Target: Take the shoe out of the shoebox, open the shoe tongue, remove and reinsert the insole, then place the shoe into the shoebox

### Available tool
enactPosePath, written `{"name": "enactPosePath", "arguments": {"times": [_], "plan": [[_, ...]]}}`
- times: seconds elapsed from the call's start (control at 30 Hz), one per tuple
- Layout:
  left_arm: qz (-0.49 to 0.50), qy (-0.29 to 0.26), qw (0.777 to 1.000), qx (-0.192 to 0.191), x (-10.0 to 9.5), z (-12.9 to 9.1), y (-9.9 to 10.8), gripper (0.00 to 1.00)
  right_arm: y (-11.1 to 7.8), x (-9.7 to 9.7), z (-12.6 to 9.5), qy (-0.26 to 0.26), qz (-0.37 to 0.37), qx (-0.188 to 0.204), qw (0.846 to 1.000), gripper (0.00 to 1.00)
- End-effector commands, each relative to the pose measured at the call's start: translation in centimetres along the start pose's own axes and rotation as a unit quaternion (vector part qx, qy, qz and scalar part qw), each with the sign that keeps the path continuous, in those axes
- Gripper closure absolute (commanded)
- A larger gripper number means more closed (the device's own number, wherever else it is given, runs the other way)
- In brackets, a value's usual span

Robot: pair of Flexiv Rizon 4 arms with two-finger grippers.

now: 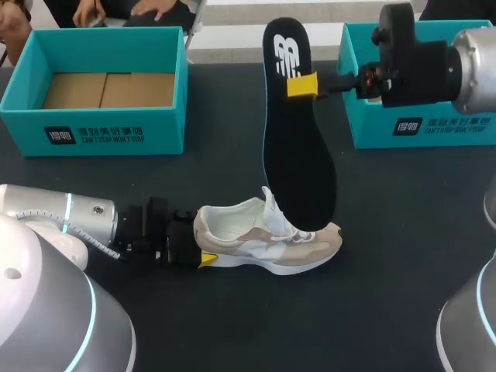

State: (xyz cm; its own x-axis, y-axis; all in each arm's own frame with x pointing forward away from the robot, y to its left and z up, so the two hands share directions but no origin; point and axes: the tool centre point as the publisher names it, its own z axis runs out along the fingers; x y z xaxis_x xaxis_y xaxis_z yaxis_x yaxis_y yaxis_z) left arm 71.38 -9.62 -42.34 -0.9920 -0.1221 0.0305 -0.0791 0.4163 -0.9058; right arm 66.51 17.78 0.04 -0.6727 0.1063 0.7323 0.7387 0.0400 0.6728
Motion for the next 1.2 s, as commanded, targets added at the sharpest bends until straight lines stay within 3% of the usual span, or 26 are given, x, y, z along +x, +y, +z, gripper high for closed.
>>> {"name": "enactPosePath", "arguments": {"times": [0.03,0.53,0.57,0.6,0.63,0.93,1.2], "plan": [[0.000,0.000,1.000,-0.002,0.1,0.2,0.2,1.00,0.0,-0.1,0.1,-0.005,0.002,0.009,1.000,1.00],[0.000,0.000,1.000,-0.002,0.1,0.2,0.2,1.00,0.0,-0.1,0.1,-0.005,0.002,0.009,1.000,1.00],[0.000,0.000,1.000,-0.002,0.1,0.2,0.2,0.87,0.0,-0.1,0.1,-0.005,0.002,0.009,1.000,1.00],[-0.005,-0.001,1.000,-0.007,0.2,0.0,0.1,0.29,0.0,-0.1,0.1,-0.005,0.002,0.009,1.000,1.00],[-0.001,-0.003,1.000,-0.005,0.3,-0.2,-0.1,0.00,0.0,-0.1,0.1,-0.005,0.002,0.009,1.000,1.00],[-0.002,0.000,1.000,-0.023,0.3,-1.8,-1.2,0.00,0.0,-0.1,0.1,-0.005,0.002,0.009,1.000,1.00],[0.007,0.017,0.996,-0.084,0.0,-3.4,-2.6,0.00,0.0,-0.1,0.1,-0.005,0.002,0.009,1.000,1.00]]}}
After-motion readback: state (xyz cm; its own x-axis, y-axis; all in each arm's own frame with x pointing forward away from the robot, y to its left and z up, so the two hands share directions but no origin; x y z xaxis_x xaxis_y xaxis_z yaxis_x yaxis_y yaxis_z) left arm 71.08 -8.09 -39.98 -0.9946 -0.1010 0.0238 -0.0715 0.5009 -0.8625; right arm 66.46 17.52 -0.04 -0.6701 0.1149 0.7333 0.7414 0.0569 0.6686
